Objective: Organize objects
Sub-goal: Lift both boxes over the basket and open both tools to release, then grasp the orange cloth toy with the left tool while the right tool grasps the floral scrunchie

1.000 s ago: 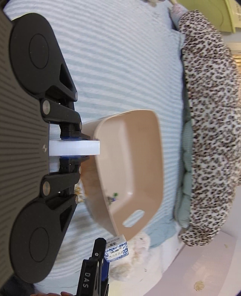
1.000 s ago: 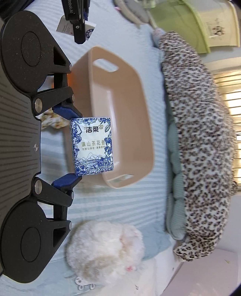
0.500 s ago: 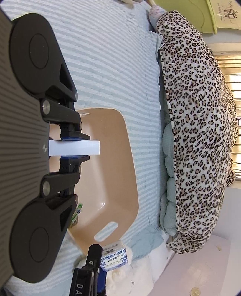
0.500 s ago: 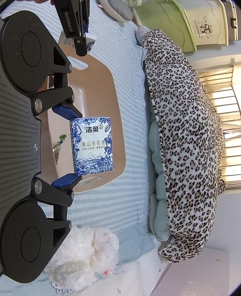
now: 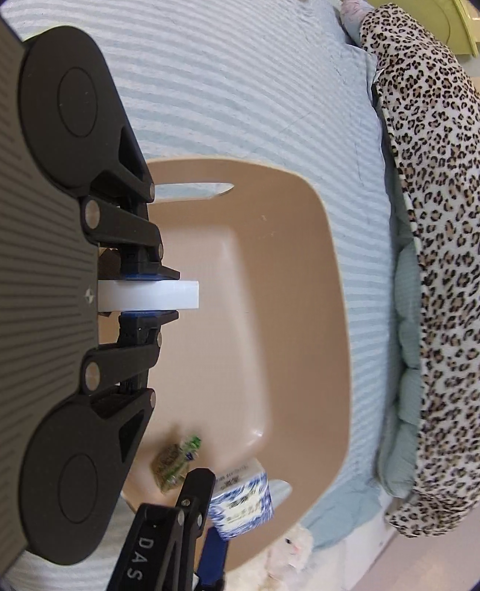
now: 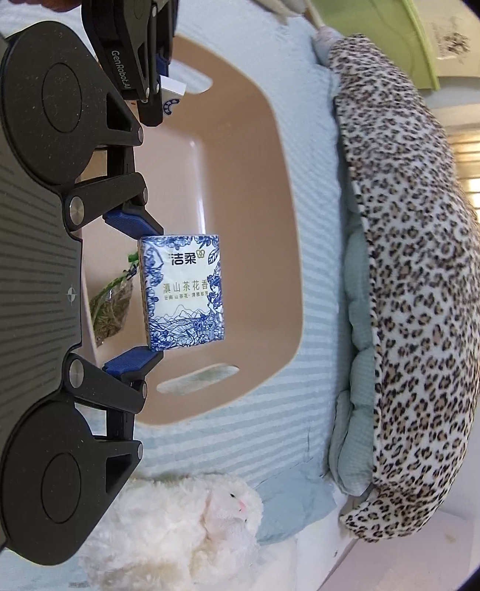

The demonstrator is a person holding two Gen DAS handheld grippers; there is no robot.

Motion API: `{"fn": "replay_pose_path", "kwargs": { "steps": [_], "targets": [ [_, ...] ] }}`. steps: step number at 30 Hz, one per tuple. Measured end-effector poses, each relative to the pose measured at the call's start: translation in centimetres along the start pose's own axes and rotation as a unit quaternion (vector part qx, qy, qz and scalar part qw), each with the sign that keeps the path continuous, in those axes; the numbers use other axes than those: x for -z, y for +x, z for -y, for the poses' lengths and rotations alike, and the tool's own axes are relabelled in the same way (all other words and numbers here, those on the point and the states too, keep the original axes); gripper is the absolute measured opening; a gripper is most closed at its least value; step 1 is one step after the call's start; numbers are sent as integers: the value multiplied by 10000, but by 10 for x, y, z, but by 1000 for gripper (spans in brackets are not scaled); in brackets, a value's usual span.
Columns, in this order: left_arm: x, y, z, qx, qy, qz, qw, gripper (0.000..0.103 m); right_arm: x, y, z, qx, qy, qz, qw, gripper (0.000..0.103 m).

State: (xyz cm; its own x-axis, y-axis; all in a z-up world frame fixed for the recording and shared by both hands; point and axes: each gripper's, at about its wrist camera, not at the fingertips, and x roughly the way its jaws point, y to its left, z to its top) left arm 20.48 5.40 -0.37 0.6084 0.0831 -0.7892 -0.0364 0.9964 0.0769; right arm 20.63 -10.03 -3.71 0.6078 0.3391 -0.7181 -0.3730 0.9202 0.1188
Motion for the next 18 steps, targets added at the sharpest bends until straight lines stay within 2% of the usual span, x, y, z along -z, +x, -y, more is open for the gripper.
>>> {"fn": "replay_pose_path", "kwargs": {
  "steps": [1, 3, 5, 8, 10, 12, 16, 18],
  "targets": [
    [1, 0, 1, -30, 39, -13, 10000, 17, 1, 0, -2, -3, -68, -14, 10000, 65],
    [0, -3, 2, -45, 95, -16, 9999, 27, 1, -2, -3, -78, -106, -3, 9999, 68],
    [0, -11, 2, -80, 145, 98, 9998, 49, 1, -9, -1, -98, -95, 39, 9999, 71],
    [-1, -30, 2, -152, 219, 296, 9992, 72, 0, -23, 3, -164, -11, 116, 9998, 79],
    [-1, -43, 0, -141, 253, 393, 9988, 75, 1, -34, 5, -229, 18, 144, 9996, 81],
    [-1, -54, -4, -110, 246, 396, 9988, 77, 3, -45, 6, -246, 0, 172, 9995, 90],
    [4, -77, -11, -78, 216, 435, 9988, 87, 11, -63, 5, -255, -77, 180, 9995, 94],
    [7, -85, -12, -106, 237, 417, 9988, 89, 16, -69, 4, -259, -87, 139, 9995, 98]
  ]
}}
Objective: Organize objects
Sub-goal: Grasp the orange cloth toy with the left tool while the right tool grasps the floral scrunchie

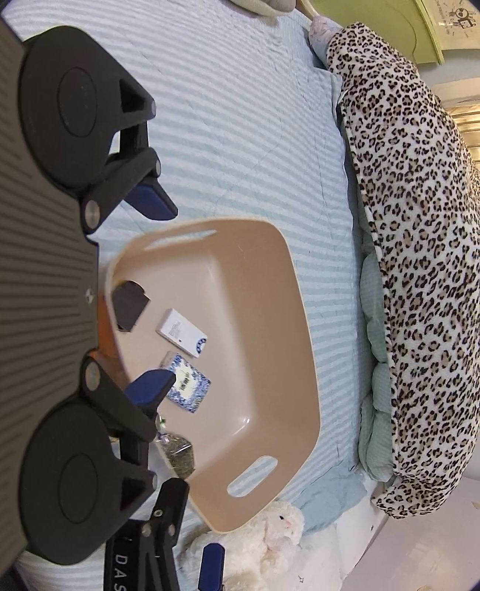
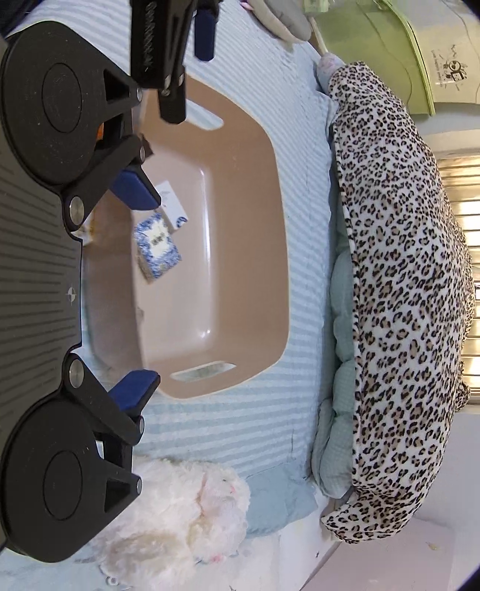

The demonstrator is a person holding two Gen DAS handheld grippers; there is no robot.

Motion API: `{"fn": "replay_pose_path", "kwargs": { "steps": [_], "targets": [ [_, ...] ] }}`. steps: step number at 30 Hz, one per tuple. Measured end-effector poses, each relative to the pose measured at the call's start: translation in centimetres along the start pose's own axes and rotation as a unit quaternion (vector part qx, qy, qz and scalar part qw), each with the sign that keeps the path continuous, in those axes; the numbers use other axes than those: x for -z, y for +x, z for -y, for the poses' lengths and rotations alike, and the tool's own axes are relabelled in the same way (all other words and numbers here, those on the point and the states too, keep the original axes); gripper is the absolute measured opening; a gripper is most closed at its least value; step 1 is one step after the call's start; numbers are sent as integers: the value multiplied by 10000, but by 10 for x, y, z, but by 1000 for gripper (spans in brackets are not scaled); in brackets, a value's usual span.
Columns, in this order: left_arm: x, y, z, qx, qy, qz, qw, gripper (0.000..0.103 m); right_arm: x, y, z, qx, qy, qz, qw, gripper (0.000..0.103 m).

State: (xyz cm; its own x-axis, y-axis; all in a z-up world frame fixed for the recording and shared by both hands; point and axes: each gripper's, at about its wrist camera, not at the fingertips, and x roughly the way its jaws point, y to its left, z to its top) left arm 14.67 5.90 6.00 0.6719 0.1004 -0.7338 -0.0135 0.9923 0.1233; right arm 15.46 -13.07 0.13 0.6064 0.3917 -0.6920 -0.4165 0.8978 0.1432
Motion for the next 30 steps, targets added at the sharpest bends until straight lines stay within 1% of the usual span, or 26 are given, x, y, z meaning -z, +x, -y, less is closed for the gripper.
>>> {"fn": "replay_pose_path", "kwargs": {
  "steps": [4, 8, 11, 14, 18, 25, 28, 30],
  "targets": [
    [11, -10, -1, -61, 106, -122, 9999, 90, 14, -5, -1, -9, -3, -172, 9999, 99],
    [28, -12, -2, -4, 152, -236, 9996, 90, 30, 0, -4, -18, 26, -413, 9991, 99],
    [39, -7, -3, 42, 199, -446, 9988, 91, 40, 5, -6, -12, 26, -566, 9984, 99],
    [47, 2, -5, 79, 179, -570, 9982, 91, 47, 12, -9, -34, 103, -726, 9973, 99],
    [55, 12, -4, 25, 291, -634, 9976, 91, 56, 25, -9, -145, 249, -945, 9951, 100],
    [65, 38, -3, 271, 314, -791, 9960, 90, 67, 48, -14, -179, 233, -1195, 9924, 99],
    [67, 48, -2, 449, 254, -832, 9952, 89, 70, 57, -18, -221, 185, -1298, 9911, 96],
    [67, 53, -2, 483, 242, -848, 9949, 87, 70, 64, -20, -228, 141, -1350, 9905, 92]
  ]
}}
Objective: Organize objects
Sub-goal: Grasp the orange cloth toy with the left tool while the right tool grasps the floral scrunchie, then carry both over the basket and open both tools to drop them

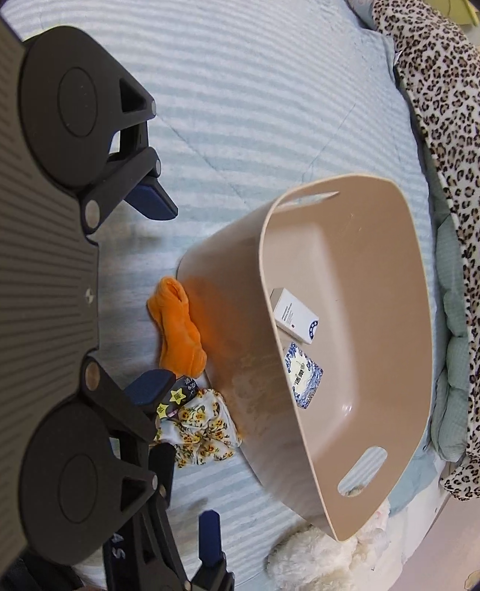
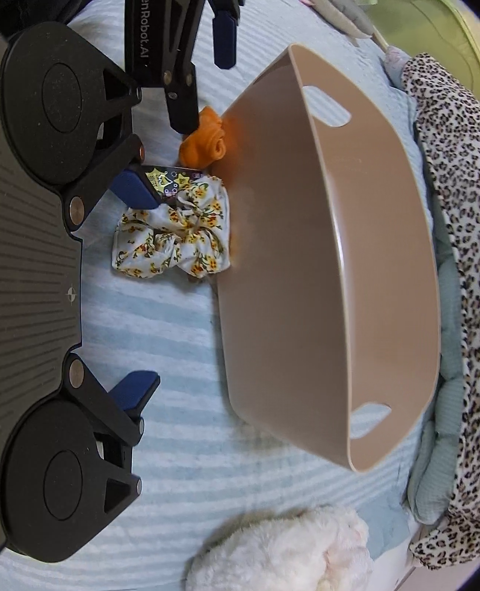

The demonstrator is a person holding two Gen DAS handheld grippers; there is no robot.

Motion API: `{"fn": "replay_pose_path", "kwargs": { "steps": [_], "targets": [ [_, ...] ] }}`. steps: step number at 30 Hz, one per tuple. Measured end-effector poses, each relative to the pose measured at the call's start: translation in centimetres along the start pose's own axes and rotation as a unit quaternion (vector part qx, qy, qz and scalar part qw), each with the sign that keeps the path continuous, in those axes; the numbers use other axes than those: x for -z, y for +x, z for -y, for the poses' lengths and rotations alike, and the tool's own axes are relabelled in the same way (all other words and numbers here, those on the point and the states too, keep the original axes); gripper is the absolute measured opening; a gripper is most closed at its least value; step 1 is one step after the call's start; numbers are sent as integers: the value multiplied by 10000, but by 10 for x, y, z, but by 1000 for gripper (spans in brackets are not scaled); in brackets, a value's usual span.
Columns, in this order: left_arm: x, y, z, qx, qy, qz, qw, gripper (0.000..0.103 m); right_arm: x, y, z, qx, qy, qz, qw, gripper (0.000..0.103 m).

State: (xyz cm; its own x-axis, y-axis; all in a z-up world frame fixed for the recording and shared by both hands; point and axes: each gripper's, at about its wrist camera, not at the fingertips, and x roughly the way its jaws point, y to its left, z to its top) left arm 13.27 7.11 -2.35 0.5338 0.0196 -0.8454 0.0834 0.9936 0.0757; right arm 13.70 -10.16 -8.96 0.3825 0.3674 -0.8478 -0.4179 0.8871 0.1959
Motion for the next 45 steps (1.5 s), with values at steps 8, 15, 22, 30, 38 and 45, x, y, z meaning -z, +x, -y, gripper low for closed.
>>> {"fn": "replay_pose_path", "kwargs": {
  "steps": [8, 15, 22, 30, 38, 45],
  "targets": [
    [0, 21, 1, 409, -54, -294, 9987, 28, 1, 10, -3, -133, -50, -112, 9998, 46],
    [6, 13, 4, 676, 46, -118, 9976, 8, 7, 2, -4, -319, -140, -92, 9994, 7],
    [11, -8, 7, 689, 189, 67, 9974, 3, 11, -27, 0, -382, -158, 113, 9991, 5],
    [11, -29, 8, 711, 255, 318, 9966, 3, 12, -72, 9, -343, -154, 531, 9979, 5],
    [9, -69, 8, 535, 334, 905, 9939, 3, 6, -106, 24, -284, -51, 998, 9946, 5],
    [-8, -98, 4, 368, 185, 1354, 9899, 3, -15, -133, 34, -214, 148, 1571, 9872, 5]
  ]
}}
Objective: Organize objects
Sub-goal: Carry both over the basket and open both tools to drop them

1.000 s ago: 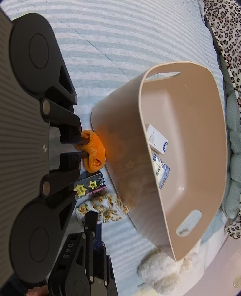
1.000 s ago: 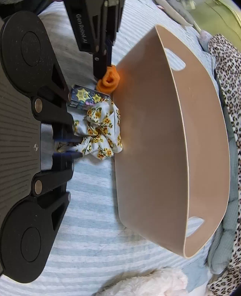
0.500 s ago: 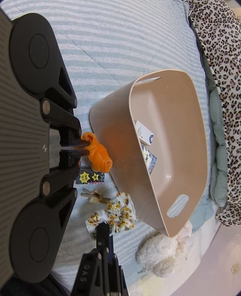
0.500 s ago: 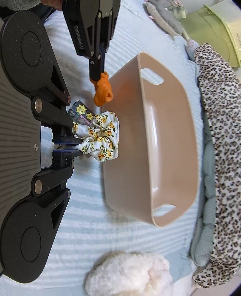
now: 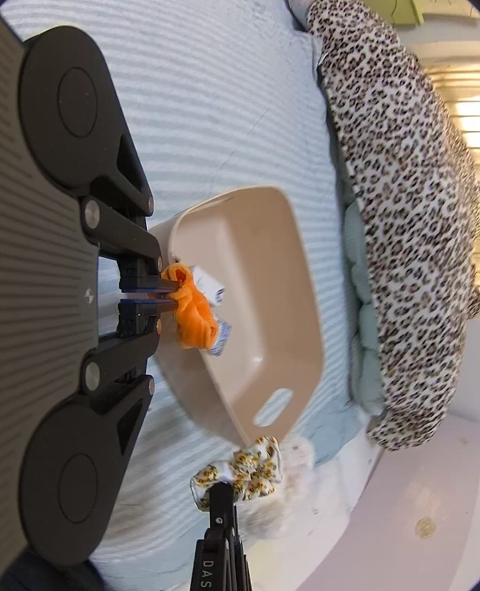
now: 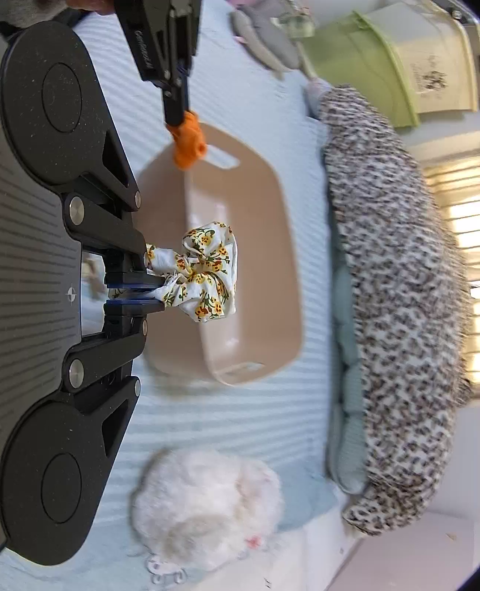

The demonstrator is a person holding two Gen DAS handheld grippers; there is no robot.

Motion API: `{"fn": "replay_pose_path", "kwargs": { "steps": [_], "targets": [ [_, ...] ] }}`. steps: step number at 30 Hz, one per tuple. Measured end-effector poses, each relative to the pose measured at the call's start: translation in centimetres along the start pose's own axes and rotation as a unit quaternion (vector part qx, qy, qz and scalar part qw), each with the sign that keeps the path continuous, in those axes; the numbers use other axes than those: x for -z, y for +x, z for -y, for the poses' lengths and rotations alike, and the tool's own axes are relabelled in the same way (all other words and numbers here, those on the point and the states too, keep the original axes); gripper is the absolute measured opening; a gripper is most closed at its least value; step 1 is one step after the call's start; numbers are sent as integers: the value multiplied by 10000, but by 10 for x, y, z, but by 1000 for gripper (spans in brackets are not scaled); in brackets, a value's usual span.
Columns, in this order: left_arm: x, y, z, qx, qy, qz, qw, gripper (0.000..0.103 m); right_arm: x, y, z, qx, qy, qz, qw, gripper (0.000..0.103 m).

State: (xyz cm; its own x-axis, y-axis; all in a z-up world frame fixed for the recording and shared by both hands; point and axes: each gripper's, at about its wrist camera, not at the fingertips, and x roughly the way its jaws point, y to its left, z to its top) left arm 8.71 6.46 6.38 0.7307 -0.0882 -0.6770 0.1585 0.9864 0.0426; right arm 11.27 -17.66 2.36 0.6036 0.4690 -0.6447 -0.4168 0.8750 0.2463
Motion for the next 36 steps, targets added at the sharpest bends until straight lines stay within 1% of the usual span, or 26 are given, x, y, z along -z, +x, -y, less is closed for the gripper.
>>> {"fn": "replay_pose_path", "kwargs": {
  "steps": [3, 6, 10, 15, 19, 23, 27, 31, 33, 34, 35, 36],
  "targets": [
    [-13, -3, 0, -52, -17, 198, 9998, 3, -13, 1, 1, 18, 6, 180, 9998, 5],
    [-25, 1, -1, -137, -37, 293, 9995, 3, -24, 7, 1, 52, -2, 304, 9995, 5],
    [-38, 17, -2, -335, -110, 216, 9991, 3, -35, 24, 1, 117, 29, 367, 9993, 5],
    [-49, 44, 2, -516, -79, 132, 9986, 3, -40, 55, 1, 251, -52, 226, 9994, 5],
    [-55, 71, 6, -777, -197, -105, 9967, 3, -42, 82, 3, 371, -84, 47, 9993, 5],
    [-57, 97, 7, -893, -392, -403, 9944, 3, -40, 103, 5, 420, -4, -105, 9991, 5],
    [-50, 122, 11, -1047, -176, -558, 9928, 3, -35, 123, 4, 519, -101, -306, 9981, 5],
    [-42, 140, 13, -1157, -92, -798, 9900, 4, -31, 134, 2, 660, -301, -417, 9965, 7],
    [-38, 144, 12, -1134, -96, -899, 9894, 5, -31, 132, 0, 627, -362, -399, 9966, 11],
    [-37, 144, 12, -1119, -119, -934, 9892, 9, -31, 129, 1, 568, -326, -392, 9971, 13],
    [-36, 142, 11, -1068, -154, -927, 9898, 12, -32, 126, 3, 515, -270, -366, 9976, 26],
    [-35, 140, 10, -1049, -175, -924, 9900, 16, -33, 123, 4, 473, -216, -339, 9981, 31]
  ]
}}
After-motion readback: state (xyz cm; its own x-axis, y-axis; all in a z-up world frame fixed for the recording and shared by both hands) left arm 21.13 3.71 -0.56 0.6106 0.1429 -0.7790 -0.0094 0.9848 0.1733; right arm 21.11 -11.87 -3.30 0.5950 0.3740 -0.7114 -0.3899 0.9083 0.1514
